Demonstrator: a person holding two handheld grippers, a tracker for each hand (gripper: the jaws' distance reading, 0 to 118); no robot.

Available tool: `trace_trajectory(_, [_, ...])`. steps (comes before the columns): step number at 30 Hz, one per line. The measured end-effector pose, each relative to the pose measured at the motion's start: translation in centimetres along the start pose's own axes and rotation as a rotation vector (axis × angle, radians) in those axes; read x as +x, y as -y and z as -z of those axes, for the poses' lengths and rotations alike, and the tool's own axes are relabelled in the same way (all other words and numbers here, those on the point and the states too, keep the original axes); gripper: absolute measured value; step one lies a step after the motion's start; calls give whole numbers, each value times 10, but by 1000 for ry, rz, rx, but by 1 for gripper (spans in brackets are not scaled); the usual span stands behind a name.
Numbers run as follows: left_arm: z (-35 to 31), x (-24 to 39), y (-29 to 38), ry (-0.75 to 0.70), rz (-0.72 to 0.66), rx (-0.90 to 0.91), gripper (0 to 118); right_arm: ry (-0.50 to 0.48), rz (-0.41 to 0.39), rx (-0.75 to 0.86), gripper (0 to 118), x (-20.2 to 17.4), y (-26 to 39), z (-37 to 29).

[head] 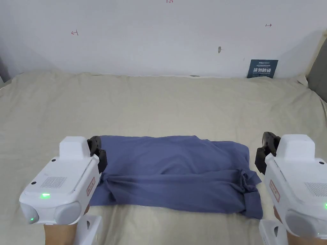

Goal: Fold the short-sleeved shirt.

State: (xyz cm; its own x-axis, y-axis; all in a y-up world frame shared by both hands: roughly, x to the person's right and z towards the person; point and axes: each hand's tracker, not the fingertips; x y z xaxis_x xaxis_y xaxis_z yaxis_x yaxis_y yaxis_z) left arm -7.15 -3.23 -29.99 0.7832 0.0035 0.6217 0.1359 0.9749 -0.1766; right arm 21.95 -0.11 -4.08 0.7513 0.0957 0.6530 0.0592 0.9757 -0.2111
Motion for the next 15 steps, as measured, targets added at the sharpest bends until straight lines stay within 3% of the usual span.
trace_trajectory(6, [23, -15, 6, 4, -34, -97, 0, -3, -4, -5, 1, -3, 2, 4])
trace_trajectory(12, [74, -50, 32, 61, -109, -398, 5, -9, -15, -39, 1, -4, 7, 19])
trace_trajectory(13, [81, -54, 38, 38, -104, -441, 18, -8, -14, -46, 1, -5, 9, 23])
trace_trajectory(15, [96, -65, 53, 23, -108, -515, 62, -8, -8, -63, 1, -5, 13, 29])
